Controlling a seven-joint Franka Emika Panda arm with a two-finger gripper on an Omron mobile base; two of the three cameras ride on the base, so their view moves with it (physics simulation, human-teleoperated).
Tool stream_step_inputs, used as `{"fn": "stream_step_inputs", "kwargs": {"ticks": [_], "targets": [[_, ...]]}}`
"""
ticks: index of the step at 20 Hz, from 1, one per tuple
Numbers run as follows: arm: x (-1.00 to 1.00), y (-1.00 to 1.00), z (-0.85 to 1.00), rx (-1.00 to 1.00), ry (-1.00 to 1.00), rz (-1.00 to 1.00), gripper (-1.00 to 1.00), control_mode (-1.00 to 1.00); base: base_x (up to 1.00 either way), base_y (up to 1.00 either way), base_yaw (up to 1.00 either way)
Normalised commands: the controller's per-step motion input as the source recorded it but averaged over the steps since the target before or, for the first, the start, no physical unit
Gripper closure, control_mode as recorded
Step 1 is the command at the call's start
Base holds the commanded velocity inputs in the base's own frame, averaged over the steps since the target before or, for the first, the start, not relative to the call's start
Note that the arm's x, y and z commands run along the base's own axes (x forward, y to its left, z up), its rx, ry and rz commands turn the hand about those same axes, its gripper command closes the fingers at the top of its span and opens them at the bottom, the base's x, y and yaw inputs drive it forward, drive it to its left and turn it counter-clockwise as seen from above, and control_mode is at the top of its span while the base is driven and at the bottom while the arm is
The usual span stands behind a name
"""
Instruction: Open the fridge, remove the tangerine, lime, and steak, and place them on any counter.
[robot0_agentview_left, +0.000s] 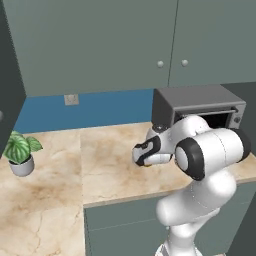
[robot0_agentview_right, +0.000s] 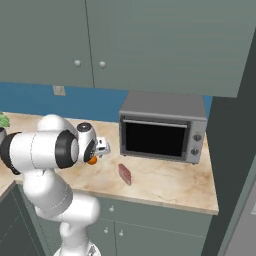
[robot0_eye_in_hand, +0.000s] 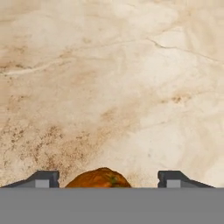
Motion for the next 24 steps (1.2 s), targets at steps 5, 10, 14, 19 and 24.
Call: {"fn": "stream_step_inputs", "kwargs": {"ticks": [5,10,14,19,24], "targets": [[-0.38,-0.06,0.91,0.11,-0.03,0.0,-1.0,-1.0,0.0,0.0,0.0],[-0.92,-0.05,0.92,0.04,-0.07,0.0,-1.0,-1.0,0.0,0.0,0.0],[-1.0,-0.15,1.0,0.03,-0.01,0.0,-1.0,-1.0,0.0,0.0,0.0],[-0.99,-0.26,1.0,0.04,0.0,0.0,-1.0,-1.0,0.0,0.0,0.0],[-0.75,-0.27,1.0,0.02,0.0,0.0,-1.0,-1.0,0.0,0.0,0.0]]}}
